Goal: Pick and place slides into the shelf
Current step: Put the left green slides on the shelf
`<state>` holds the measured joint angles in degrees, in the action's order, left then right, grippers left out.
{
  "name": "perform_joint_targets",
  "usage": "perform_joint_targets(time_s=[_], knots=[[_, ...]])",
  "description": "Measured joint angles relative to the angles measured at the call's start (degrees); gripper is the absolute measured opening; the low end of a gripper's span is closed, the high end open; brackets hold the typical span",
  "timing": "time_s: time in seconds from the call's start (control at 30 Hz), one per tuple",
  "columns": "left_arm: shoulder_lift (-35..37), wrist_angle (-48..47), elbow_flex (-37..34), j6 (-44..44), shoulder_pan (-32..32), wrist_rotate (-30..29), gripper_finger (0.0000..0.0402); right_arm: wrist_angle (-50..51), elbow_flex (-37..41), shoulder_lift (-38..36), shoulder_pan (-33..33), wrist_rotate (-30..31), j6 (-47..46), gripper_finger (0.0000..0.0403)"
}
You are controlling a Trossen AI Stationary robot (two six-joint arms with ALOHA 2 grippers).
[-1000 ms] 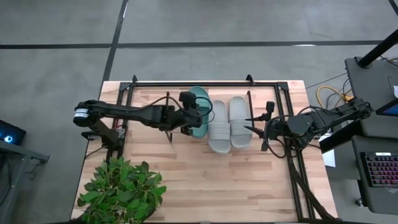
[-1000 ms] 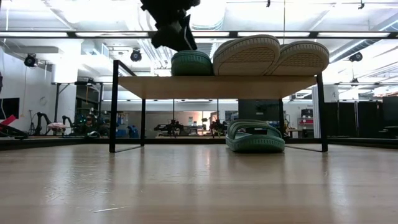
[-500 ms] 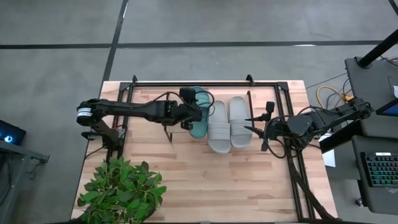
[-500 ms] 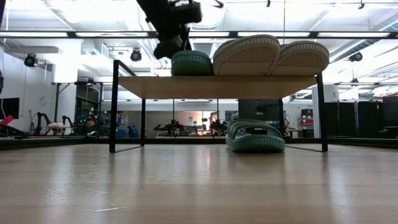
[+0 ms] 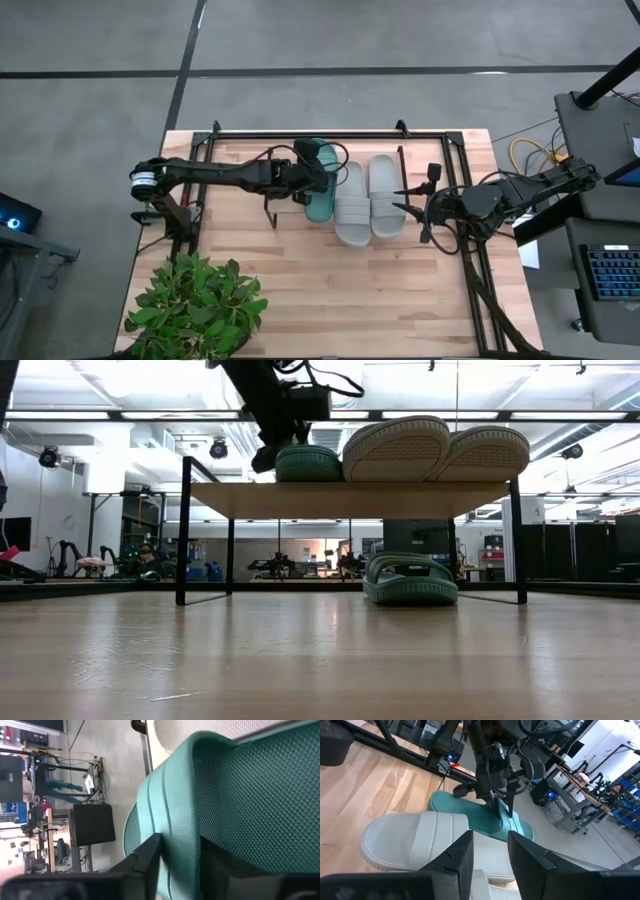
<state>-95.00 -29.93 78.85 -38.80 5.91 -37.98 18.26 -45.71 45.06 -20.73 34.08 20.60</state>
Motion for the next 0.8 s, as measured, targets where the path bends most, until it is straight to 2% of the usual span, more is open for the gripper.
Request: perform_joint_targets(time_s=[0.23, 0.8], knots=[[0.29, 4.6, 0.0, -1.79, 0.13, -0.14, 0.0008, 0.0, 0.01, 0.0, 0.01, 0.01, 0.0, 0.0111], [0.29, 5.87, 0.0, -2.17, 1.27, -1.52, 0.0013, 0.01, 0.12, 0.0, 0.0, -0.01, 0.37, 0.0111]])
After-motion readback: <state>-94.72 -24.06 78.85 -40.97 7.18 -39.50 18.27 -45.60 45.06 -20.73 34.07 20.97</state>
